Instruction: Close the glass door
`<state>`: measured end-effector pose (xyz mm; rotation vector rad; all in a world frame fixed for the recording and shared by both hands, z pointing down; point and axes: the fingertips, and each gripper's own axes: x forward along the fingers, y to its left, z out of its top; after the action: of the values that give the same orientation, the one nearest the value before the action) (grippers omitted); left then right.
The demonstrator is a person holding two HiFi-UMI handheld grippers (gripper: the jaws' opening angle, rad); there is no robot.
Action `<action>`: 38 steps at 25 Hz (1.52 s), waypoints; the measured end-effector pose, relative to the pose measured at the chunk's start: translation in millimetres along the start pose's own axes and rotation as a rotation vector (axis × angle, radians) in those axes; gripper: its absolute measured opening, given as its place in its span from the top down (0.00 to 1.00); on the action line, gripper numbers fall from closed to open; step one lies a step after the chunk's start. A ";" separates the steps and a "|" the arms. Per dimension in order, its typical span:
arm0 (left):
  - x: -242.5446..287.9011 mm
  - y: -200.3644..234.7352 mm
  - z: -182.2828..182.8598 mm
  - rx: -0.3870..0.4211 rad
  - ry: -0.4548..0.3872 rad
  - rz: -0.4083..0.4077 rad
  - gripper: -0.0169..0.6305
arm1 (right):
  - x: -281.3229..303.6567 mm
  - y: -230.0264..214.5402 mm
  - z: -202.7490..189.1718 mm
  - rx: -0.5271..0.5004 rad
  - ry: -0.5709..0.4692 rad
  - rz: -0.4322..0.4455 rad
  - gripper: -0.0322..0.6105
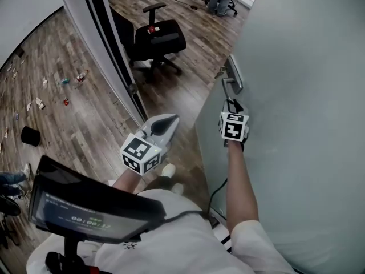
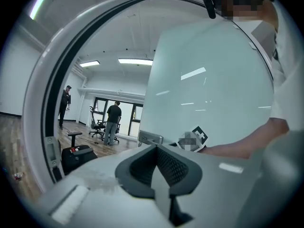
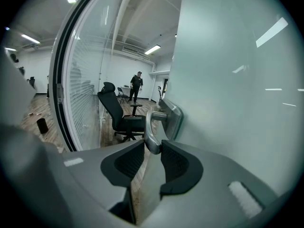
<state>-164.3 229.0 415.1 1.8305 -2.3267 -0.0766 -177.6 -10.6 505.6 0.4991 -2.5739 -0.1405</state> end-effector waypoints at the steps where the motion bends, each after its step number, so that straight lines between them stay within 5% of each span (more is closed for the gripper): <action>1: -11.3 -3.1 1.9 -0.001 -0.002 0.015 0.97 | -7.3 6.6 1.9 0.000 -0.002 0.007 0.77; 13: -130.9 23.2 -15.6 -0.018 -0.035 0.187 0.97 | -31.6 101.2 11.7 -0.044 -0.036 0.083 0.77; 38: -135.2 17.8 -18.4 0.015 -0.046 0.159 0.97 | -64.8 191.0 -17.8 -0.140 -0.081 0.283 0.77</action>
<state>-147.6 365.4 421.1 1.6598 -2.5012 -0.0811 -178.2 190.7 527.5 0.0767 -2.6578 -0.2432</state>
